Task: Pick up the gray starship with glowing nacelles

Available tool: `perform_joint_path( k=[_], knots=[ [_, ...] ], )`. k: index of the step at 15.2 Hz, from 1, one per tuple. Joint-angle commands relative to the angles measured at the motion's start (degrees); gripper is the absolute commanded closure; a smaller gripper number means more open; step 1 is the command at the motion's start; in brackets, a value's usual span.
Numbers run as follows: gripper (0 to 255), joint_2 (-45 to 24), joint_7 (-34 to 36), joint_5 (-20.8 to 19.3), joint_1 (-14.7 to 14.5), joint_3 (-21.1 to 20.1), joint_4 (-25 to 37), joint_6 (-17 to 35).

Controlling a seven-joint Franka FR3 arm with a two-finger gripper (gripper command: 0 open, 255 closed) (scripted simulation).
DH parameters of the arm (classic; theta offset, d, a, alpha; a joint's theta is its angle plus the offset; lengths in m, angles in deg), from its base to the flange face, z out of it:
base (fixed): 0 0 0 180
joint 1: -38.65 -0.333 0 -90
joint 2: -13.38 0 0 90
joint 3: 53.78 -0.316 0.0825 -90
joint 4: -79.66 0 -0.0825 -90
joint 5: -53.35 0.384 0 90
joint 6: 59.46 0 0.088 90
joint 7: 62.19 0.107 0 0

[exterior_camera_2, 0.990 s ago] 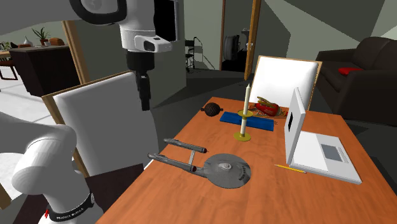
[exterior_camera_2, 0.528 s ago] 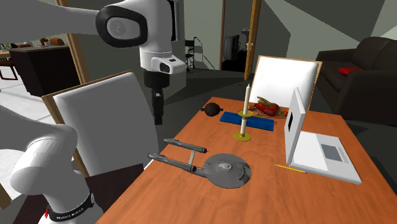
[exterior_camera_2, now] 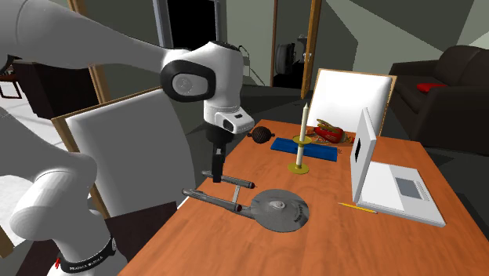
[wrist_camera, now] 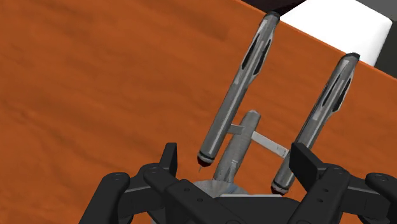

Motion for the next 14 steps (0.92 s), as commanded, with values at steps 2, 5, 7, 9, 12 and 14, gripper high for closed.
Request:
perform_joint_path(
  k=[2, 5, 7, 9, 12, 14],
  knots=[
    [0, -5.36, 2.42, 0.78, 0.91, 0.41, -0.22, 5.21],
    [0, -11.02, 4.5, 1.7, 1.69, 0.98, 0.03, 10.16],
    [0, -14.94, 5.74, 2.45, 2.18, 1.42, 0.5, 13.3],
    [0, -17.06, 6.12, 2.89, 2.36, 1.62, 0.38, 15.4],
    [0, -18.43, 5.76, 3.18, 2.31, 1.65, -0.71, 17.84],
    [0, -19.41, 5.5, 3.39, 2.27, 1.66, -1.38, 19.47]
  ],
)
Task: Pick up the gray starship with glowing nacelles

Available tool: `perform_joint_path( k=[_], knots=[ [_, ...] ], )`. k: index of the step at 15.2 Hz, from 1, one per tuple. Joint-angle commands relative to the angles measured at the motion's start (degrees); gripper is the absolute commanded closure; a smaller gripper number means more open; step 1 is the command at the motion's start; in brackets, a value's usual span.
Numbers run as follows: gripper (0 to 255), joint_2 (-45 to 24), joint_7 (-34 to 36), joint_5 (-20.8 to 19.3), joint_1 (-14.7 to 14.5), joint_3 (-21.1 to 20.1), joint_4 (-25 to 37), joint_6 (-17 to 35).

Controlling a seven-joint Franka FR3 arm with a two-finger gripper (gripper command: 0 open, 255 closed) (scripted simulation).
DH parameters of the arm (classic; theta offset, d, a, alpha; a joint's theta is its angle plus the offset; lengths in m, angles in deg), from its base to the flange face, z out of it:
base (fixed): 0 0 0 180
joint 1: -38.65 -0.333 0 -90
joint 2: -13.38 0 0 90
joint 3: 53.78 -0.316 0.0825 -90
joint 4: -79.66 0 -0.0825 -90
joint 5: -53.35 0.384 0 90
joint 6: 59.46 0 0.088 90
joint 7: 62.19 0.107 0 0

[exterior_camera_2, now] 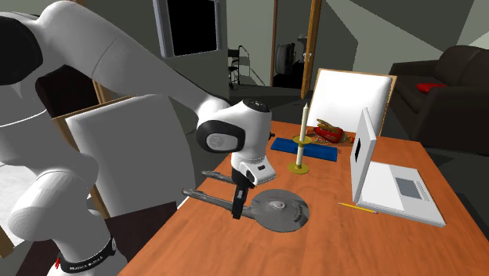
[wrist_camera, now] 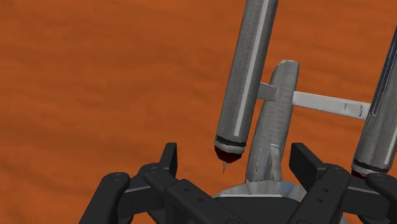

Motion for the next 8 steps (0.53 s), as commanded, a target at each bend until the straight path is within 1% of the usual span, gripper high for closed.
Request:
perform_joint_path(
  k=[1, 3, 4, 8],
  knots=[
    [0, -0.94, -0.29, 0.21, -0.02, 0.04, -0.82, 1.77],
    [0, -1.23, -0.37, 0.28, -0.03, 0.04, -1.0, 2.24],
    [255, -1.16, -0.37, 0.27, -0.02, 0.04, -1.03, 2.2],
    [255, -1.16, -0.34, 0.27, -0.03, 0.03, -1.02, 2.18]
  ],
)
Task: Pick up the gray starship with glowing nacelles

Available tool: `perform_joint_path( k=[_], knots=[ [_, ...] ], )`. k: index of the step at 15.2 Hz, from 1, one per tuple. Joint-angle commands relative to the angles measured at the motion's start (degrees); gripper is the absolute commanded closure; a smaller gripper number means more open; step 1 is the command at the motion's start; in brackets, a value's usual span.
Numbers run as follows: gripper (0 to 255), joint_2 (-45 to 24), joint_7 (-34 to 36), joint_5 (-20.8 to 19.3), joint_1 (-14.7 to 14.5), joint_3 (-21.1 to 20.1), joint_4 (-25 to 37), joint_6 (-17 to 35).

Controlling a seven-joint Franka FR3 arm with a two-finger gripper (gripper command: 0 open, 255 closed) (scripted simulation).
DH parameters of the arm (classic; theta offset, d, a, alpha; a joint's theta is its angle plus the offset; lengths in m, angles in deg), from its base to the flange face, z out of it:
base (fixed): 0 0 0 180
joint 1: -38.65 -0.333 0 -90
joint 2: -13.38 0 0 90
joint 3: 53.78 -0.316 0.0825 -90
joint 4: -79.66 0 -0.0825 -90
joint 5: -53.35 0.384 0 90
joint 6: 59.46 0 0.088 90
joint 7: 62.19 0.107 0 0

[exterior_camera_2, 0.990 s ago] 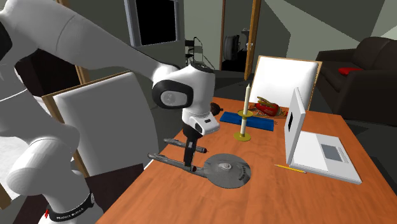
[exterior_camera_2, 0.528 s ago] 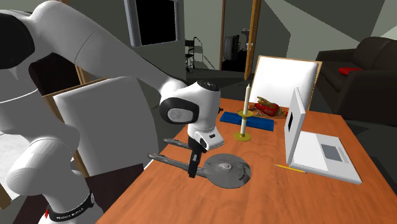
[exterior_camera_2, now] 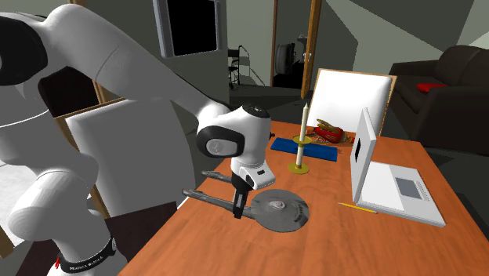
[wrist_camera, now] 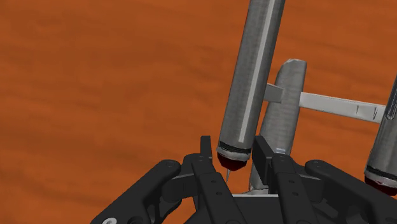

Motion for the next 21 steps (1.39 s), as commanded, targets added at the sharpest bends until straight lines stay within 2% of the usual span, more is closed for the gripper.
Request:
perform_joint_path(
  k=[1, 5, 21],
  knots=[
    [255, -0.04, 0.0, 0.02, -0.02, -0.03, -0.03, 0.04],
    [255, -0.14, -0.03, 0.03, -0.02, -0.01, 0.01, 0.1],
    [255, 6.24, 1.7, -1.28, 0.21, -0.14, 6.01, -12.17]
  ],
)
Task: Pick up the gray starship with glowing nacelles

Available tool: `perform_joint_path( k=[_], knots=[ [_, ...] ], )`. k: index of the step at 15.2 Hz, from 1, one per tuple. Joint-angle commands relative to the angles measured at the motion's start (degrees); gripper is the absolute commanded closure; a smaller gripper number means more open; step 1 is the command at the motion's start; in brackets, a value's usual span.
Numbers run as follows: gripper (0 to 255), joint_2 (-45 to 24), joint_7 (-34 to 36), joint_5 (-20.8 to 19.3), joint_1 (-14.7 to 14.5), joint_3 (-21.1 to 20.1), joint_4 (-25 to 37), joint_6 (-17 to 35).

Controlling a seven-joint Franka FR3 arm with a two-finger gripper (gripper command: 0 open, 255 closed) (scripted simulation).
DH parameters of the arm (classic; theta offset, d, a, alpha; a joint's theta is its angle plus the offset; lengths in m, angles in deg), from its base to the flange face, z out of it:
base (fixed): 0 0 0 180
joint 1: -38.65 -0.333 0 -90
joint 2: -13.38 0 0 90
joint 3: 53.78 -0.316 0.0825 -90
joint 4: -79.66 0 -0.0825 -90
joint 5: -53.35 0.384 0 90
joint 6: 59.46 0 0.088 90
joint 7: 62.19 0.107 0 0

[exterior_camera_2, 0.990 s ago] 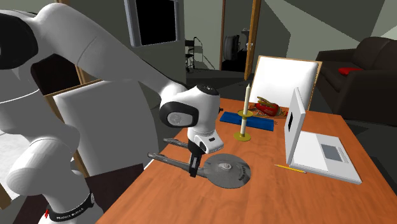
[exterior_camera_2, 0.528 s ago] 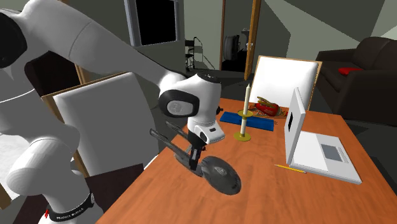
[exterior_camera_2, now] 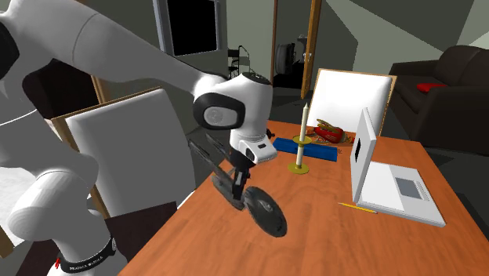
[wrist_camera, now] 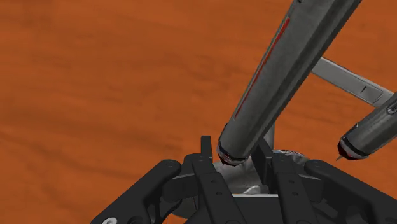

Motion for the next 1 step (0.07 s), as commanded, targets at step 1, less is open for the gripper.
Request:
perform_joint_path(
  k=[1],
  knots=[
    [255, 0.12, 0.09, -0.01, -0.01, -0.03, 0.47, -0.56]
  ],
)
